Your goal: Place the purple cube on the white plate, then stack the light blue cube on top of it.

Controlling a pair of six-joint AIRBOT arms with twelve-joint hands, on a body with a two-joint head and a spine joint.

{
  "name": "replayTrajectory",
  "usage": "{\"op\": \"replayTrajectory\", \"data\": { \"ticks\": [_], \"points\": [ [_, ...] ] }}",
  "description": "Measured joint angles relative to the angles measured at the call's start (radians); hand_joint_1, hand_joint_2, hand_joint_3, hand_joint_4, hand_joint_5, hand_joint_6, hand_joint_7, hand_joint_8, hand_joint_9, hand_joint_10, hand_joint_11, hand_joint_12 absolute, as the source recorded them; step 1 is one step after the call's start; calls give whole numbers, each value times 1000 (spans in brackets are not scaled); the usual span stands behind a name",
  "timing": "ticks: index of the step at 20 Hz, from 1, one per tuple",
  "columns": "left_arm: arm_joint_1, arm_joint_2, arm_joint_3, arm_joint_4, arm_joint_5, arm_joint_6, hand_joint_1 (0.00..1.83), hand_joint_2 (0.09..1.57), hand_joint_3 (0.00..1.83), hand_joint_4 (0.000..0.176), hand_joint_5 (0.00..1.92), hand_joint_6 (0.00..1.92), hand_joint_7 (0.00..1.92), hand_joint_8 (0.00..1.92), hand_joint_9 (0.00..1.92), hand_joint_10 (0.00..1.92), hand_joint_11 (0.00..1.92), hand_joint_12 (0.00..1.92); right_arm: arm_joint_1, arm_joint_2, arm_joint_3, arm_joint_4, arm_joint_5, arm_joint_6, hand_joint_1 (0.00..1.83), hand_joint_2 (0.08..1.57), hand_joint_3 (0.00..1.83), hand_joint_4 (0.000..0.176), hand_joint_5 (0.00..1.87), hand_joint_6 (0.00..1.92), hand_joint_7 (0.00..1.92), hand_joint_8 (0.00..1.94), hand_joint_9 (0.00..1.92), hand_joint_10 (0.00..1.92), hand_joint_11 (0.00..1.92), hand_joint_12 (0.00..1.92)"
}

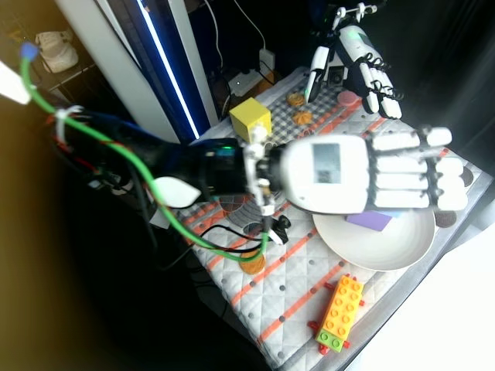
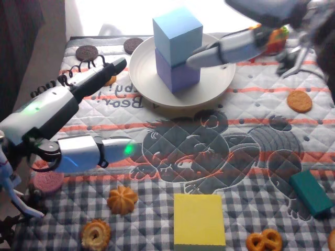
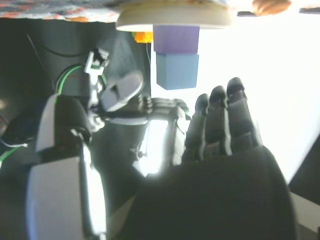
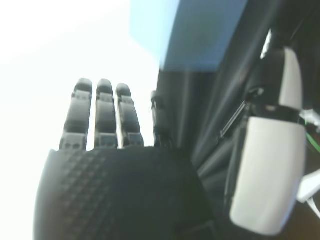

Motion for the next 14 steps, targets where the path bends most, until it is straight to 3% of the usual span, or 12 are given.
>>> {"op": "replayTrajectory", "data": {
  "ticks": [2,3,4,6,8,10,11,12,13,14],
  "points": [
    [22,23,0,25,-24,-72,760,927,0,172,29,0,0,0,0,0,0,0,-55,75,-53,39,93,-23,728,807,0,176,0,0,0,0,0,0,0,0],
    [32,40,-3,23,-35,-85,762,940,2,146,46,7,0,0,0,0,0,0,-96,114,-84,68,127,-43,748,813,0,176,0,0,0,0,0,0,0,0],
    [44,68,-16,19,-54,-86,712,947,5,141,42,5,0,0,0,0,0,0,-155,156,-116,92,161,-52,752,821,2,176,0,0,0,0,0,0,0,0],
    [60,123,-52,43,-116,-89,809,936,0,173,6,0,0,0,0,0,0,0,-289,231,-194,157,257,-54,853,790,0,176,0,0,0,0,0,0,0,0],
    [81,161,-75,65,-176,-90,850,944,2,150,0,0,0,0,0,0,0,0,-395,284,-251,192,347,-54,829,784,0,176,0,0,0,0,0,0,0,0],
    [117,196,-103,63,-239,-90,750,926,0,131,0,0,0,0,0,0,0,0,-528,340,-314,266,458,-55,778,795,0,176,0,0,0,0,0,0,0,0],
    [133,206,-114,61,-262,-94,750,921,0,160,0,0,0,0,0,0,0,0,-597,370,-347,306,505,-54,770,788,0,176,0,0,0,0,0,0,0,0],
    [150,212,-119,63,-292,-123,754,924,0,157,0,0,0,0,0,0,0,0,-693,401,-388,356,568,-54,743,785,0,176,0,0,0,0,0,0,0,0],
    [174,214,-117,67,-322,-182,807,948,5,143,0,0,0,0,0,0,0,0,-784,421,-423,407,636,-54,720,802,2,176,0,0,0,0,0,0,0,0],
    [184,213,-109,69,-332,-225,774,955,8,152,0,0,0,0,0,0,0,0,-827,426,-442,438,668,-54,691,816,8,176,0,0,0,0,0,0,0,0]
  ]
}}
